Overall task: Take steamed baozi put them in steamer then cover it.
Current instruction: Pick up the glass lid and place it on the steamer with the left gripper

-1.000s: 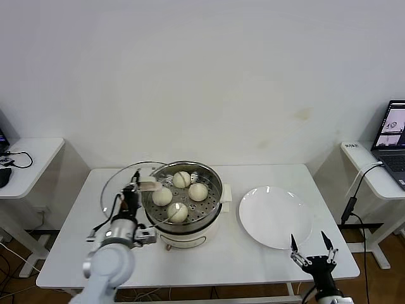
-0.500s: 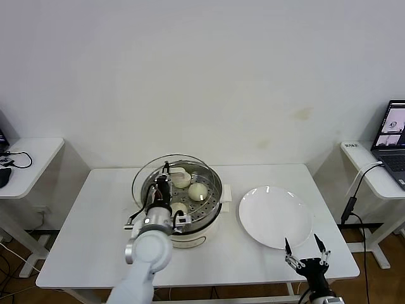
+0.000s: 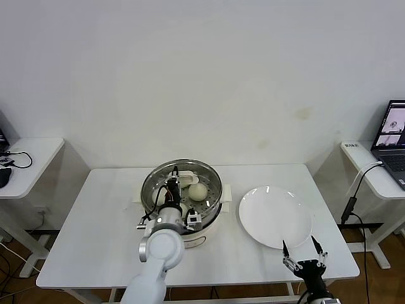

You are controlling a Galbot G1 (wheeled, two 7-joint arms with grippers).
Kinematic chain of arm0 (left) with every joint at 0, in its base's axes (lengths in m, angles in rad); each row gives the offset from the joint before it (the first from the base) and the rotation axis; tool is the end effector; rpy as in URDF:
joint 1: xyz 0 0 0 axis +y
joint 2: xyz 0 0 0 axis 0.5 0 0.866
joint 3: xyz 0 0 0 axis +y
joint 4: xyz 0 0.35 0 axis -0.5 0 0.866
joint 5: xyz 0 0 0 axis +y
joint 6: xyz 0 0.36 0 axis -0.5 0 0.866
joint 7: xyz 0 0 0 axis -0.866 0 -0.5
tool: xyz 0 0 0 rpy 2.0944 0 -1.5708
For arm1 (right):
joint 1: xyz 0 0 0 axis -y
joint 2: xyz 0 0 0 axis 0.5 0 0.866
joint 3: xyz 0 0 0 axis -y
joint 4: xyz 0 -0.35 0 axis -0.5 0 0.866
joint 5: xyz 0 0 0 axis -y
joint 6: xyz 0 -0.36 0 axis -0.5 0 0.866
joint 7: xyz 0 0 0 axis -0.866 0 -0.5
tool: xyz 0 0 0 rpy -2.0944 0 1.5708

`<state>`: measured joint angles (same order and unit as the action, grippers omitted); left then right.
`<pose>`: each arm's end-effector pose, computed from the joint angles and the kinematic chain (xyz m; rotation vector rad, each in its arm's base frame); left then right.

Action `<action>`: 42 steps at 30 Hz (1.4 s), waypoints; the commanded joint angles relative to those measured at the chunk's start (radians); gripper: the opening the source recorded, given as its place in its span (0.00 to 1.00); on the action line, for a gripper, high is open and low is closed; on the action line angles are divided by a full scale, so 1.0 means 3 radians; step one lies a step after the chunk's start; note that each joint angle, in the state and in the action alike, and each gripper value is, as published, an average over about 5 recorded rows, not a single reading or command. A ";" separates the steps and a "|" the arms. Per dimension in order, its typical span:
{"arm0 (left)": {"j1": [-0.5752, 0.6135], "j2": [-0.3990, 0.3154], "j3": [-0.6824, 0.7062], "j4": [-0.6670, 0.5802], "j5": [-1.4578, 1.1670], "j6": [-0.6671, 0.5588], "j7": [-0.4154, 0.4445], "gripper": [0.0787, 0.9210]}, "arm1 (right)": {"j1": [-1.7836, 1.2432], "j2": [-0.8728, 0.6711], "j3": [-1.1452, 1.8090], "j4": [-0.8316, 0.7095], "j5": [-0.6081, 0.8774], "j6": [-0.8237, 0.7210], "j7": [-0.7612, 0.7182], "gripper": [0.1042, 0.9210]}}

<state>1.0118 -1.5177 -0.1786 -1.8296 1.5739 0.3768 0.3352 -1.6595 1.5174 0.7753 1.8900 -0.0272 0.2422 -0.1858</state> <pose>0.3366 -0.1038 -0.2520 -0.0408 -2.2270 -2.1403 0.1375 -0.0977 -0.3802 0.0184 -3.0595 0.3137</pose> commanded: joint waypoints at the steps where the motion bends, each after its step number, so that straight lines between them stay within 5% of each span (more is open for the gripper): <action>1: -0.0027 -0.0070 0.0005 0.0078 0.0043 -0.0008 -0.0017 0.08 | -0.0007 -0.0002 -0.0004 -0.0012 -0.0010 0.0008 -0.0001 0.88; 32: 0.0070 -0.0047 -0.0031 0.0035 -0.0102 -0.0038 -0.0128 0.09 | -0.0042 -0.0006 -0.0039 -0.0004 -0.0022 0.0023 -0.0011 0.88; 42: 0.0240 0.0060 -0.0018 -0.0261 -0.0139 -0.0070 -0.0151 0.39 | -0.0061 0.0001 -0.0043 0.0009 -0.0042 0.0029 -0.0012 0.88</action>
<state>1.0529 -1.5177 -0.1852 -1.8459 1.5445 0.3601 0.2905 -1.6766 1.5168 0.7623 1.8902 -0.0385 0.2505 -0.1893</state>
